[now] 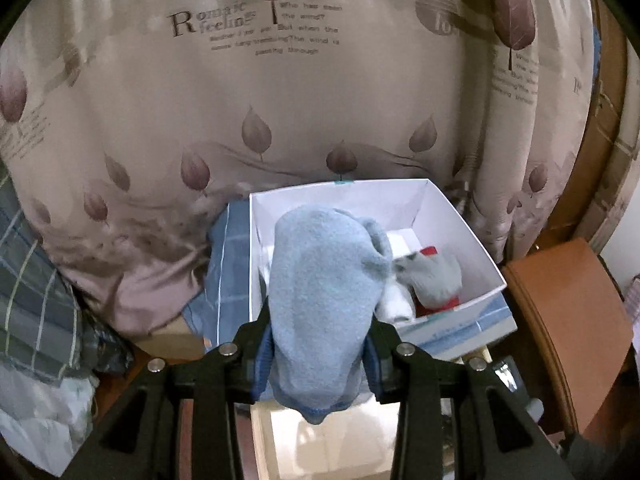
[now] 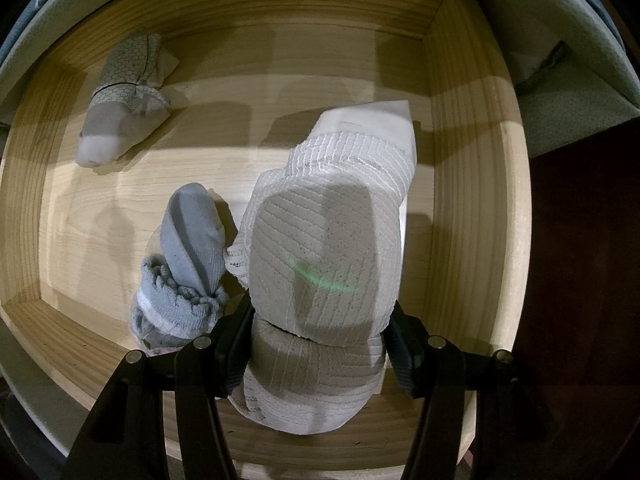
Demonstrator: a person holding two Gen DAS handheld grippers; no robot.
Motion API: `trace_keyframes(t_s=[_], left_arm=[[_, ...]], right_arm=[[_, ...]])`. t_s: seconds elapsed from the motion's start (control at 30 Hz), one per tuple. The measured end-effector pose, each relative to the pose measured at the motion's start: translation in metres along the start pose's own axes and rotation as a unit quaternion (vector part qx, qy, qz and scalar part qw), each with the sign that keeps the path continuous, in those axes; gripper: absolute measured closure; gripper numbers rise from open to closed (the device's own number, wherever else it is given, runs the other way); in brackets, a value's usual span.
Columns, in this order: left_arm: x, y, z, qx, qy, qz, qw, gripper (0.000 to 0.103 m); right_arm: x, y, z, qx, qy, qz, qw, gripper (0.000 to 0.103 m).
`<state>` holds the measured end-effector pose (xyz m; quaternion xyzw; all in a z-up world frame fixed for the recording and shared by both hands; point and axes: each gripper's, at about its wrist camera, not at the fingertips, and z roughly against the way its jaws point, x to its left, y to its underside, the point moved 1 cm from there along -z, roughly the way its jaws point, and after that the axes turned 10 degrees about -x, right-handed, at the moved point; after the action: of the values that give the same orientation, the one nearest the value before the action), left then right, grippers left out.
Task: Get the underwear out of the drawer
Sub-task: 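Lower the light blue sock into the white box and open the left gripper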
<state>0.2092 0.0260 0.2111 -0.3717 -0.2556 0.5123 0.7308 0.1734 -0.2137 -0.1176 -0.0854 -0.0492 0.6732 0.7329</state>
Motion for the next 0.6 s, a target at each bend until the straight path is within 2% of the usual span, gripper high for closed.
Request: trace_keyframes(t_s=[0.07,0.23,0.37,0.6], left_arm=[[0.001,-0.006,-0.009,-0.006,-0.01,-0.001,0.9999,0.065],[0.003,-0.015,-0.044,0.012,-0.015,0.003,0.9998,0.065],[0.005,-0.009,-0.074,0.036,-0.033,-0.001,0.9988,0.065],[0.006,0.006,-0.103,0.065,-0.041,-0.008,0.997,0.065]], right_arm=[[0.0,0.0,0.0,0.0,0.0,0.0,1.0,0.048],[0.0,0.0,0.0,0.0,0.0,-0.001,1.0,0.048],[0.0,0.0,0.0,0.0,0.0,-0.001,1.0,0.048],[0.001,0.0,0.001,0.0,0.0,-0.001,1.0,0.048]])
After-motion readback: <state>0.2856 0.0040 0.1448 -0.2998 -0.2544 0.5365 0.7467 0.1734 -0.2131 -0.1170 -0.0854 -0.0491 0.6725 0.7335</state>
